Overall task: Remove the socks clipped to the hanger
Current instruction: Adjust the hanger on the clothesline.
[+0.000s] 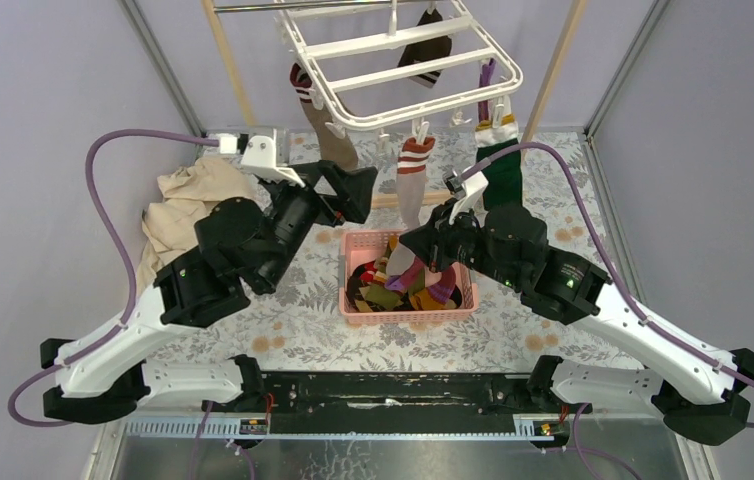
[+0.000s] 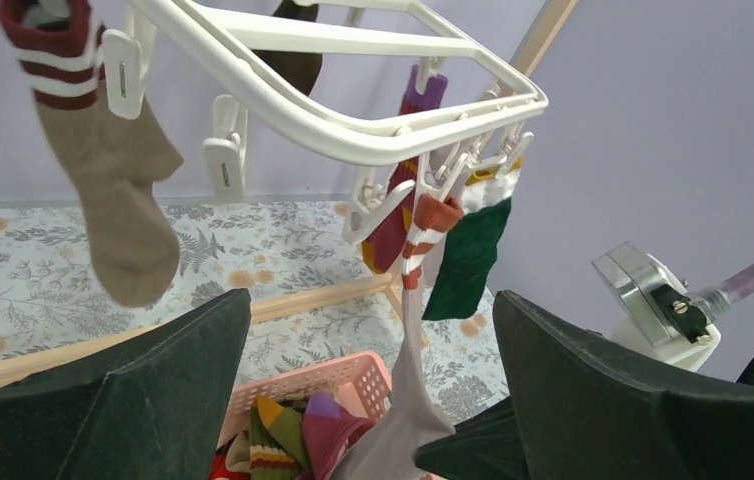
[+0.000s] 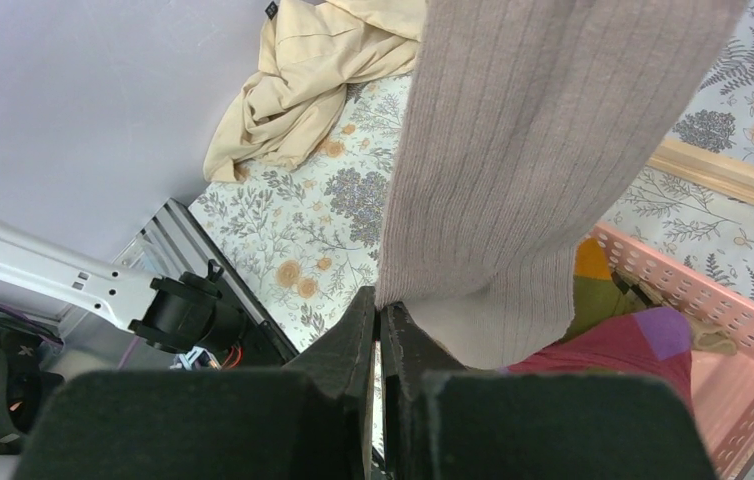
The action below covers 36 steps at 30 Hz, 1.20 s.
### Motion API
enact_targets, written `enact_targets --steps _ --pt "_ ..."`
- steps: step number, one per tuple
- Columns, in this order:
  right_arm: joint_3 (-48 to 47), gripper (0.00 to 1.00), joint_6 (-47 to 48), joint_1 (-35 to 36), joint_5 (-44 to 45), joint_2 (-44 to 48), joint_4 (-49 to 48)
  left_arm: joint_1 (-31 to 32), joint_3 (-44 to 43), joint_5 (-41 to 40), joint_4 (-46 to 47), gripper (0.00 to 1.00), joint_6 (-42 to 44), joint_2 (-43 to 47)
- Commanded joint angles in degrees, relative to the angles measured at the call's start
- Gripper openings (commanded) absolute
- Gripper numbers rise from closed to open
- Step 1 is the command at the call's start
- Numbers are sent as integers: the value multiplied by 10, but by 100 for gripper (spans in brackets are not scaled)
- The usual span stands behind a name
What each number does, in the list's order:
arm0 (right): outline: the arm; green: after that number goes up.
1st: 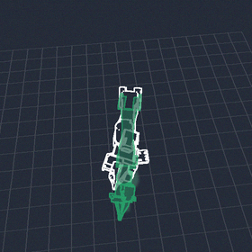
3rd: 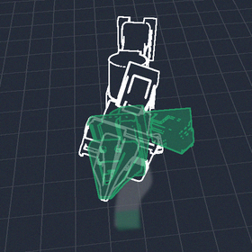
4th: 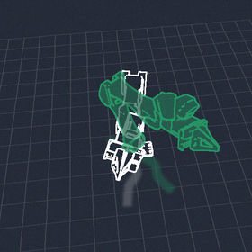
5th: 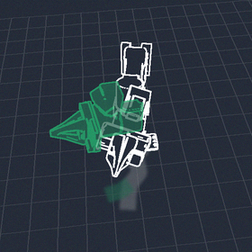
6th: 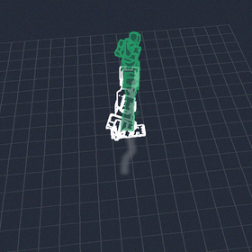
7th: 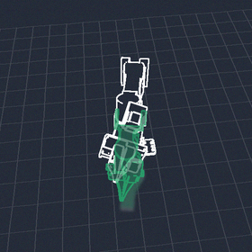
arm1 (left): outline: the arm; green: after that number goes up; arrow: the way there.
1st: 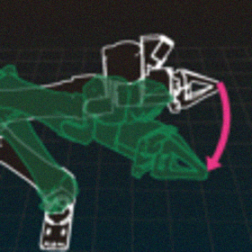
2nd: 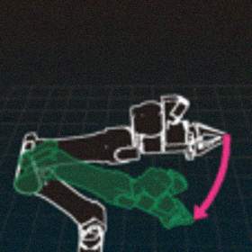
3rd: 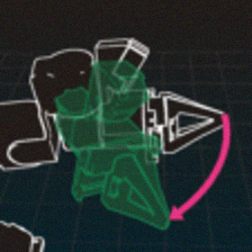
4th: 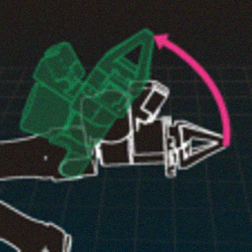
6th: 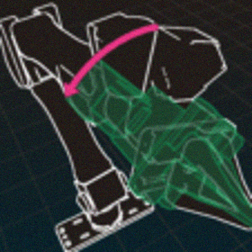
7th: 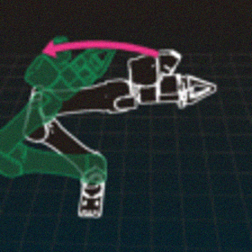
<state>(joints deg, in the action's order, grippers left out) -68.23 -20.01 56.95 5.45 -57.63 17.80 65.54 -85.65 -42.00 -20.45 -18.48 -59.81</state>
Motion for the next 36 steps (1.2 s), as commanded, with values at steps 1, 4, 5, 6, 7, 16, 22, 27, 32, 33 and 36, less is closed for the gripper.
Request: enact_targets --steps 1,4,5,6,7,16,22,27,32,33,36 --pt "-2 2 -9 0 1 13 -16 2 -20 10 44 99 15 -22" --pt "-2 2 -9 0 -1 17 -13 2 -25 26 53 99 9 -32" --pt "-3 3 -9 0 -1 18 -12 2 -29 32 54 99 8 -38" --pt "-4 2 -9 0 -3 19 -11 2 -36 36 52 99 8 -44" --pt "-4 3 -9 0 -3 18 -10 2 -39 39 51 99 7 -50" --pt "-67 2 21 10 -16 -51 8 1 -7 3 28 99 -9 -15" --pt "-143 2 52 54 0 -155 16 1 38 -51 -43 99 -48 56" --pt "-223 2 75 87 15 -245 36 1 61 -80 -104 99 -74 117" --pt "-317 2 90 97 12 -328 59 1 63 -95 -140 99 -83 147" --pt "-334 2 93 97 11 -341 67 2 63 -97 -144 99 -83 151" --pt "-368 2 96 100 14 -366 79 1 64 -100 -152 99 -83 162"
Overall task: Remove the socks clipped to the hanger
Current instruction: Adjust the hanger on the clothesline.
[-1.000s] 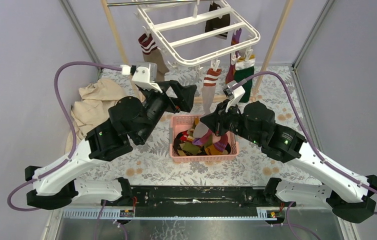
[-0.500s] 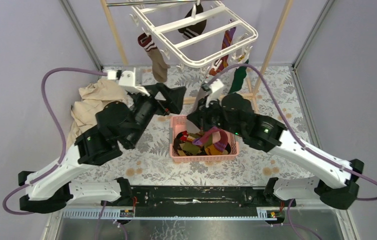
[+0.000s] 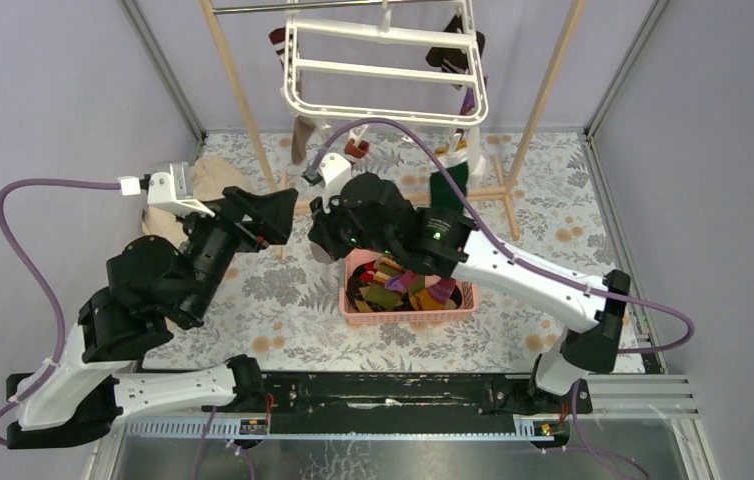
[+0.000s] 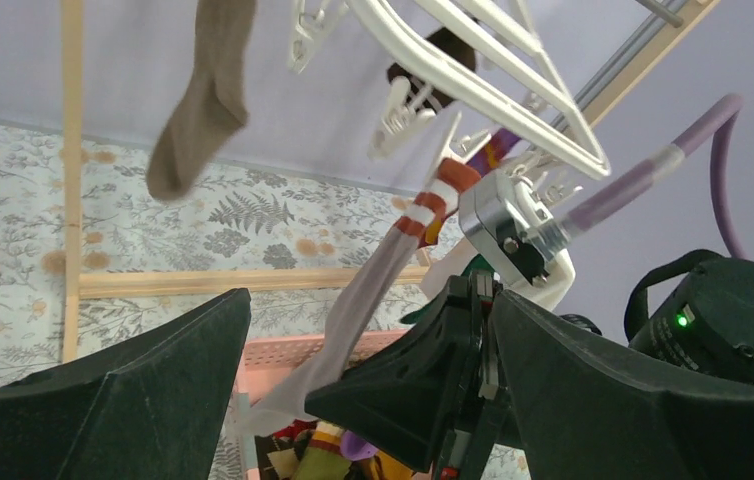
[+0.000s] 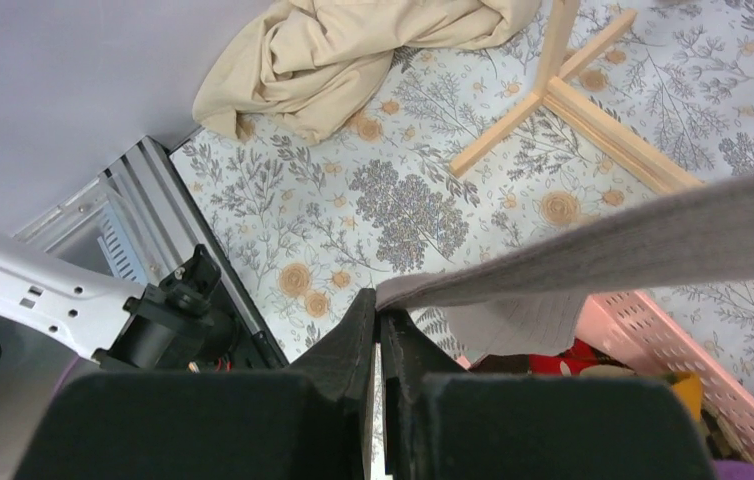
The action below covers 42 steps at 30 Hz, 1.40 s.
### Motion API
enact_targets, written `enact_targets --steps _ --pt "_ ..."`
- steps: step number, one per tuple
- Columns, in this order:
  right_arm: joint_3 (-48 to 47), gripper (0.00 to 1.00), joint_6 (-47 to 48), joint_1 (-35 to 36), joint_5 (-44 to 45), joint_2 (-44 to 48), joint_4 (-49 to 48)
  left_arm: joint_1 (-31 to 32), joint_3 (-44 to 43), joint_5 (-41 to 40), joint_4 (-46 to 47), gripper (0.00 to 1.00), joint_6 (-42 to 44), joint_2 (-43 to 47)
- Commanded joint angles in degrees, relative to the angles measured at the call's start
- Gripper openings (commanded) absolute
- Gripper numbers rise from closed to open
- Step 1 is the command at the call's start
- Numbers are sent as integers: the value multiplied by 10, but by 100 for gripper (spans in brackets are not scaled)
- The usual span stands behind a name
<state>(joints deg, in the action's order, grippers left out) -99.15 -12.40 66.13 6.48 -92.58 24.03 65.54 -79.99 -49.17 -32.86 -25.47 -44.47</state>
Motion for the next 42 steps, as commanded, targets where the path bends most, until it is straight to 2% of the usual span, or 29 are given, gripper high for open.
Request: enact_targets --steps 1,5,17,25,31,39,42 --pt "-65 2 21 10 6 -19 20 1 7 -30 -30 99 -12 11" --pt "-58 2 23 19 19 -9 25 1 7 -31 -31 99 -10 14" --pt "67 2 4 46 60 100 -6 1 13 -14 19 99 6 -30" --pt "115 2 -7 62 80 140 -14 -1 -7 6 69 99 25 -73" --pt "136 2 -13 67 87 160 -21 -33 -47 77 81 99 26 -112" --pt "159 2 -17 69 95 188 -27 -152 -64 234 100 99 -7 -163" --pt "174 2 -19 69 102 206 -33 -178 -73 271 109 99 -15 -183"
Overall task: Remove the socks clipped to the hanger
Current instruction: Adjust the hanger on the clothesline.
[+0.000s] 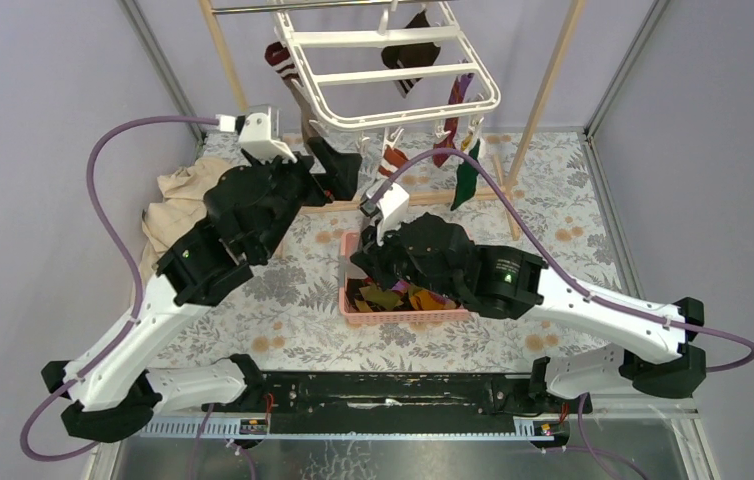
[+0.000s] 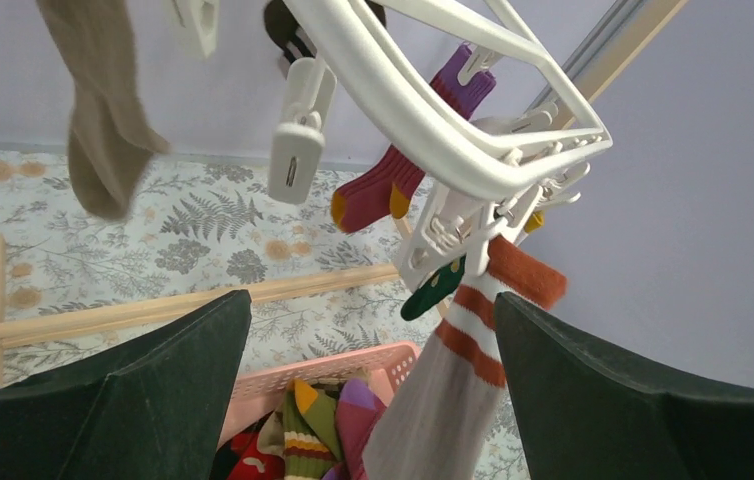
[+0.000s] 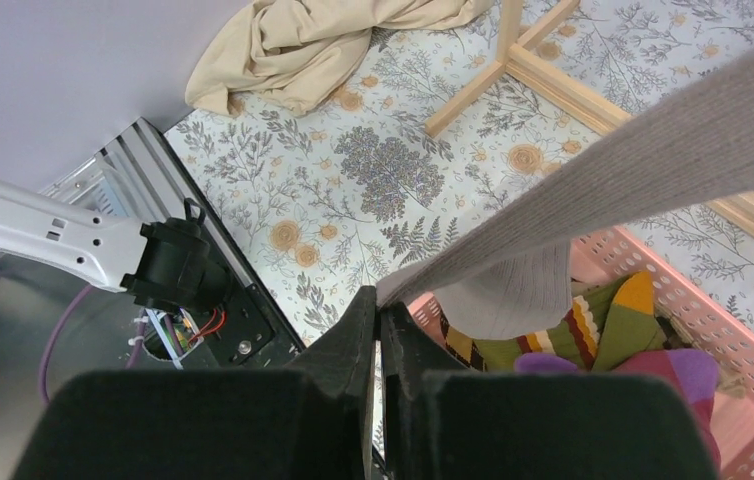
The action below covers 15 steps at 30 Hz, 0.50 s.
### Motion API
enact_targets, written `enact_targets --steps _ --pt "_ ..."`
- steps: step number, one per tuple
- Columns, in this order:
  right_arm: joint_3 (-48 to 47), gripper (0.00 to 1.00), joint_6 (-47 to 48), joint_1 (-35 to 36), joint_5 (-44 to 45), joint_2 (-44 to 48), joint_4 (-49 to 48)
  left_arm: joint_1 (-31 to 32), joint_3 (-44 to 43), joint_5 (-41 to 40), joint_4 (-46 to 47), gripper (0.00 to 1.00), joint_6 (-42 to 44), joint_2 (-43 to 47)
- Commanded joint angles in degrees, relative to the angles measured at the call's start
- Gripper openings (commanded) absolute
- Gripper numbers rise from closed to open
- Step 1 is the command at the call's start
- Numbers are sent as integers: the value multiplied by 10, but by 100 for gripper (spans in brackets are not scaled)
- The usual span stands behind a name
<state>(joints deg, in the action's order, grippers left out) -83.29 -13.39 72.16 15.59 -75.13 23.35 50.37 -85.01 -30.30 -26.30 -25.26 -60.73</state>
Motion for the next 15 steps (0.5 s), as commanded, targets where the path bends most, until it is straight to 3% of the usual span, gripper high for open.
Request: enact_targets --steps 1,15 --pt "24 2 -9 9 15 39 -30 -30 -24 86 46 99 -18 -25" --pt "108 0 -9 9 76 148 -66 -32 -27 154 94 99 -51 -47"
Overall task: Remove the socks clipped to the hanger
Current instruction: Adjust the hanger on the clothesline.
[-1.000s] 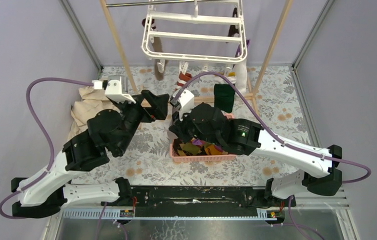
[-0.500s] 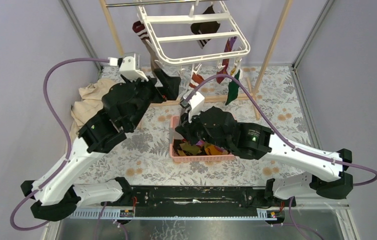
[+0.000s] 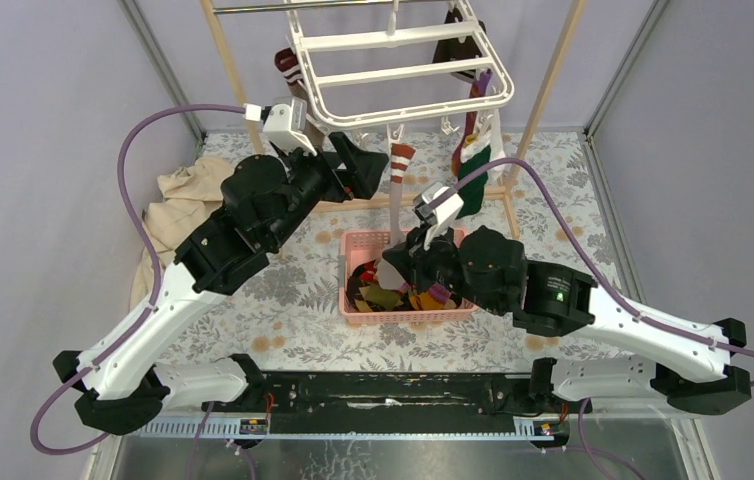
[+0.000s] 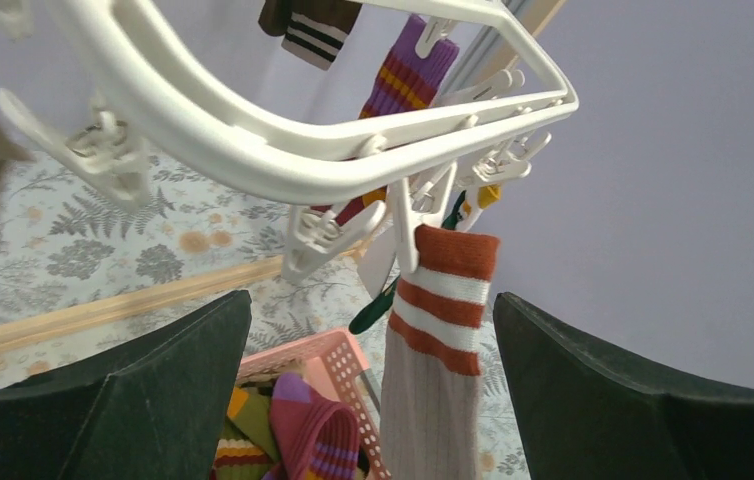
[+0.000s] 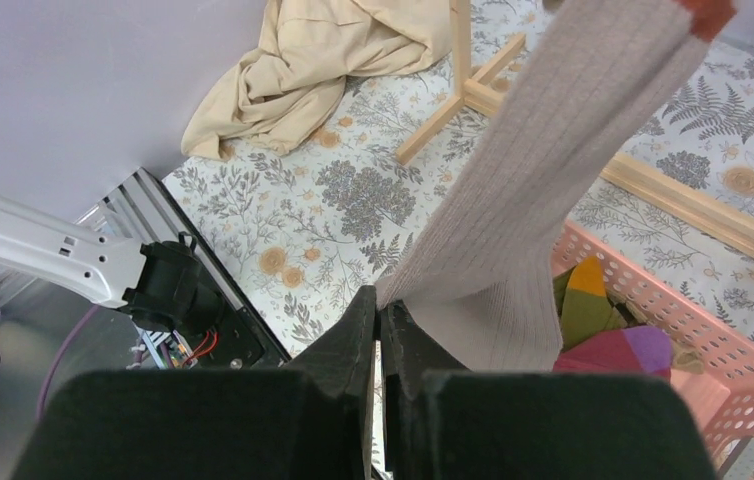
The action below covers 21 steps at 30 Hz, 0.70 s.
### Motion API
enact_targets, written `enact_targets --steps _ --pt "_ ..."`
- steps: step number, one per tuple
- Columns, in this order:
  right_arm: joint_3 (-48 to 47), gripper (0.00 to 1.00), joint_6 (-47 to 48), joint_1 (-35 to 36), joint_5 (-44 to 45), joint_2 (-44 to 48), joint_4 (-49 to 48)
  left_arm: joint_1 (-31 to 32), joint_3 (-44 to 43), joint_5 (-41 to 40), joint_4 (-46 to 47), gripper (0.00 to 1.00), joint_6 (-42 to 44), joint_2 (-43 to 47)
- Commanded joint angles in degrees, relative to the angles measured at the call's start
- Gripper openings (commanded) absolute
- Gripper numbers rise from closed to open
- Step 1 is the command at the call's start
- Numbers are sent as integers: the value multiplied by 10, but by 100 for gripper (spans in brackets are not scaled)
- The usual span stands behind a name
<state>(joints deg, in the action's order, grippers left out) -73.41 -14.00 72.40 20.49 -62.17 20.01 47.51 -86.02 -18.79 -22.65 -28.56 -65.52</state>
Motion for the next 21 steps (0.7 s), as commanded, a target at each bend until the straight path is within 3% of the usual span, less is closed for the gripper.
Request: enact_targets --steps 1,21 --pt "13 0 -2 6 29 22 -33 -3 -17 46 62 99 -22 -1" --pt "44 0 5 6 38 56 -18 -2 -50 -5 68 98 -26 -69"
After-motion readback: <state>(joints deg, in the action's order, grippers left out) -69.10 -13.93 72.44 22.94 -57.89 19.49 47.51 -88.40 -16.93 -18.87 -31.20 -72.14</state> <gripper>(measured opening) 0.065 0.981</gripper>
